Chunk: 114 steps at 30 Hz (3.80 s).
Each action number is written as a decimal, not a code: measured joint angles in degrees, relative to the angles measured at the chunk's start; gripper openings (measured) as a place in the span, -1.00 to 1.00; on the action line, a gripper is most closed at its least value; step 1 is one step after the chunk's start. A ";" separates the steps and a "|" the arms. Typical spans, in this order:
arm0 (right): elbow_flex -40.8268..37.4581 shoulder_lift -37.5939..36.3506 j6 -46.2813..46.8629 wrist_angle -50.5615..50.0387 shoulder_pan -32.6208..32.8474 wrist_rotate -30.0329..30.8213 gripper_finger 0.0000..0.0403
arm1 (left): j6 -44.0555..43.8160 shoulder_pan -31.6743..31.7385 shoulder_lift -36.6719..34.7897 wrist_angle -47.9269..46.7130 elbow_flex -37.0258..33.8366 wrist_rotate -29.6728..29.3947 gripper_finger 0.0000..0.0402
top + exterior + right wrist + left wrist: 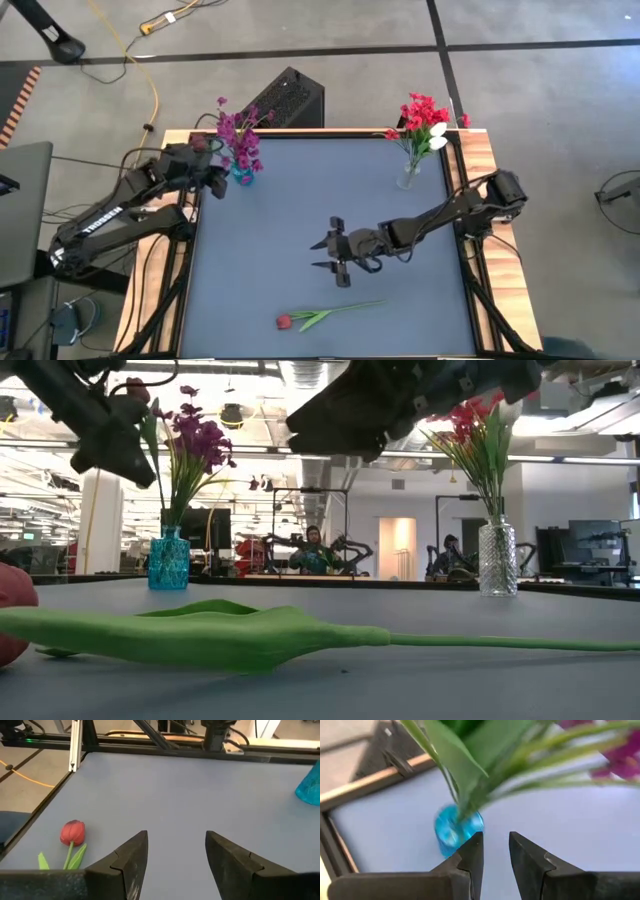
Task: Sort flowers into vase by color
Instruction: Put the red tulip into the blue vase
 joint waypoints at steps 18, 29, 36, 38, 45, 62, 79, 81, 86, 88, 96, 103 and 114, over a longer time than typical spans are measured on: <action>0.02 -1.42 4.56 -5.03 1.29 -0.20 0.11 | 9.94 -0.07 20.56 -42.43 11.89 14.59 -0.60; 0.04 -1.36 4.54 -7.56 2.50 -0.22 0.11 | 15.54 -1.18 14.23 -42.82 11.91 20.57 -0.60; 0.30 -1.33 4.37 -7.91 1.86 -0.24 0.11 | 19.92 -1.20 6.84 -42.87 11.91 30.25 -0.60; 0.98 -1.33 4.37 -7.88 1.80 -0.22 0.11 | 20.84 -1.20 5.28 -42.74 11.91 33.13 -0.60; 3.46 -1.33 1.36 -11.17 3.22 -5.87 0.11 | 23.02 -1.20 1.49 -38.79 11.91 47.73 -0.60; 3.61 -1.33 3.44 -18.52 13.91 -3.17 0.11 | 21.26 -2.27 -4.43 -20.49 11.11 61.40 -0.83; 6.62 10.62 7.59 -20.81 14.62 -4.09 0.11 | 10.74 -17.41 -4.38 -4.42 -0.66 57.33 -0.90; 7.91 11.89 7.82 -21.02 14.92 -4.65 0.11 | 9.15 -19.62 -4.41 -3.03 -0.66 56.02 -0.90; 9.53 15.53 11.46 -21.39 15.71 -4.71 0.10 | 5.44 -25.51 -4.36 2.41 -0.66 51.83 -0.90; 9.67 16.22 14.36 -21.62 16.07 -5.29 0.08 | 4.39 -27.69 -4.36 4.02 -0.66 50.73 -0.90; 9.68 14.87 18.24 -28.56 16.79 -5.18 -0.45 | 0.78 -34.27 -4.36 5.09 -0.66 45.58 -0.90; 9.20 10.61 18.02 -33.98 14.93 -5.79 -0.89 | -1.18 -36.96 -4.36 5.06 -0.66 41.67 -0.90; -13.18 -4.89 8.55 9.25 7.48 -0.83 -0.92 | -3.03 -41.89 -4.42 10.21 -4.26 33.24 -0.90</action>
